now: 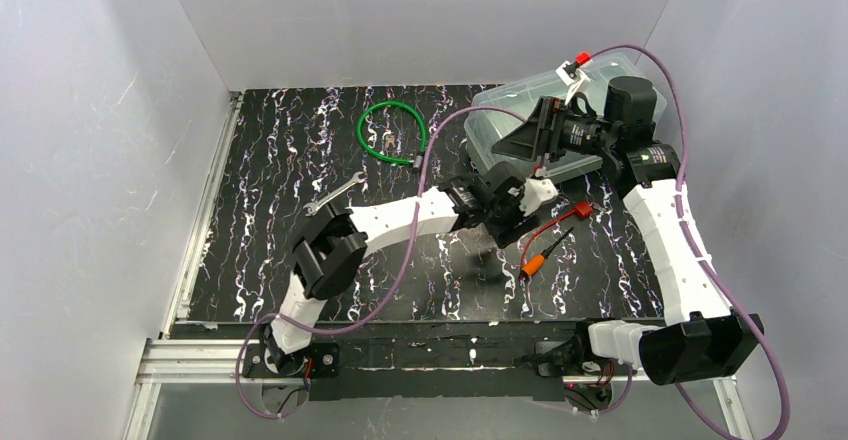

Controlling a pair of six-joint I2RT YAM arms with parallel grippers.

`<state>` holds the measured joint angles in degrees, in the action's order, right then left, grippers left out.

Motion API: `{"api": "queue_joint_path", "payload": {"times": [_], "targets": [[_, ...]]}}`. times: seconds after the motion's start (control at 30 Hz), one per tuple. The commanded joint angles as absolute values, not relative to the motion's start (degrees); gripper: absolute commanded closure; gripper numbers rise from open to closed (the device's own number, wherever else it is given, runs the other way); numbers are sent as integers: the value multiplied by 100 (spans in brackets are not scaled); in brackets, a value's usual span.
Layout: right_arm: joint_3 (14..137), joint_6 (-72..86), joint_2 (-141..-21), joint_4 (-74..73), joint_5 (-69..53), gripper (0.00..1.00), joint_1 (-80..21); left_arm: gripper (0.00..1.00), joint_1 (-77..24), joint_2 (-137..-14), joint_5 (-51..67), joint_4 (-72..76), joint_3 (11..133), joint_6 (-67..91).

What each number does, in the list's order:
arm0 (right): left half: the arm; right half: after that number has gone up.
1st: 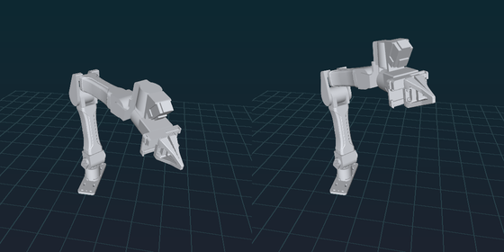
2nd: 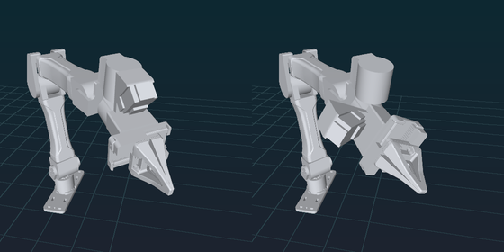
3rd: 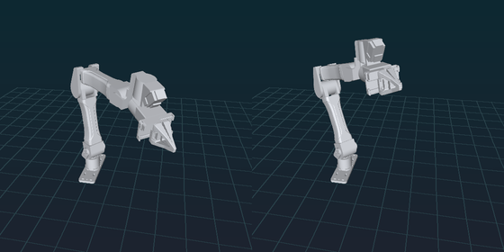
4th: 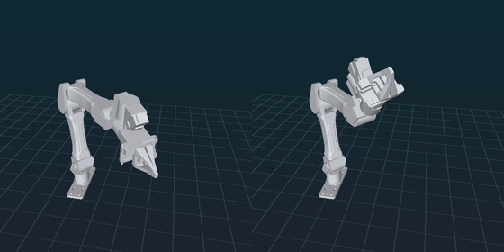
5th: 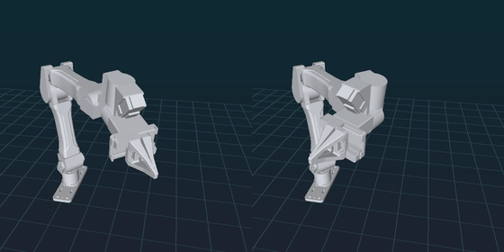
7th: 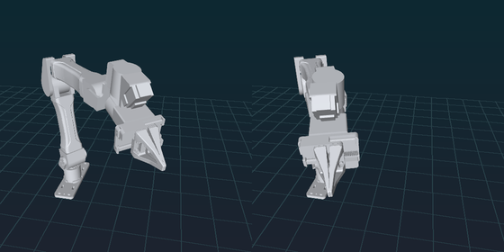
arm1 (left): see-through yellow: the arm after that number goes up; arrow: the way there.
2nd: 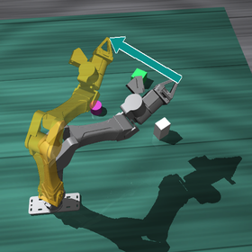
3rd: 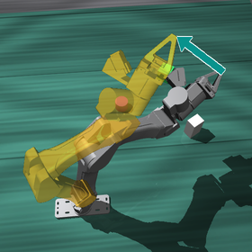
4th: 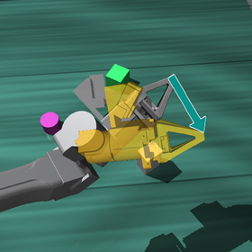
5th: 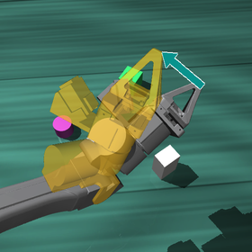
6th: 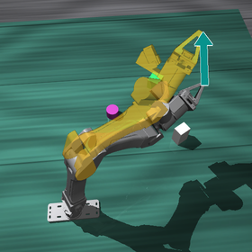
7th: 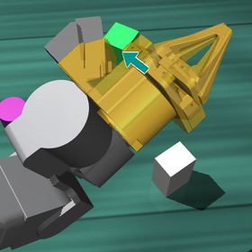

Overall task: Lock with the key
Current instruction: Move the lock to the center of the board.

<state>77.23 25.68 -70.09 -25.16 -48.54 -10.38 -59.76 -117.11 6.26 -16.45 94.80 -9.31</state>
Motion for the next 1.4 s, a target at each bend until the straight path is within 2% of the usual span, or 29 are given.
{"api": "queue_joint_path", "payload": {"times": [0.0,0.3,0.73,0.83,1.17,1.37], "targets": [[8108,1962,-6999,-2769,-4703,2,-909,41,-6057,-12094,312,-1061,9960,-775],[8655,1421,-7255,-3395,-2558,2,-746,43,-6135,-13011,188,-1020,10691,-584],[8904,1062,-7299,-3759,-2619,2,-533,43,-6227,-13688,128,-1105,10969,-635],[9075,1089,-7334,-3808,-2641,2,-485,51,-6249,-13807,67,-1301,11057,-735],[9320,1038,-7427,-3742,-2915,2,-413,98,-6246,-13164,179,-2304,10207,-1058],[9307,906,-7433,-3576,-3482,2,-413,100,-6076,-12339,251,-2608,9176,-1181]]}}
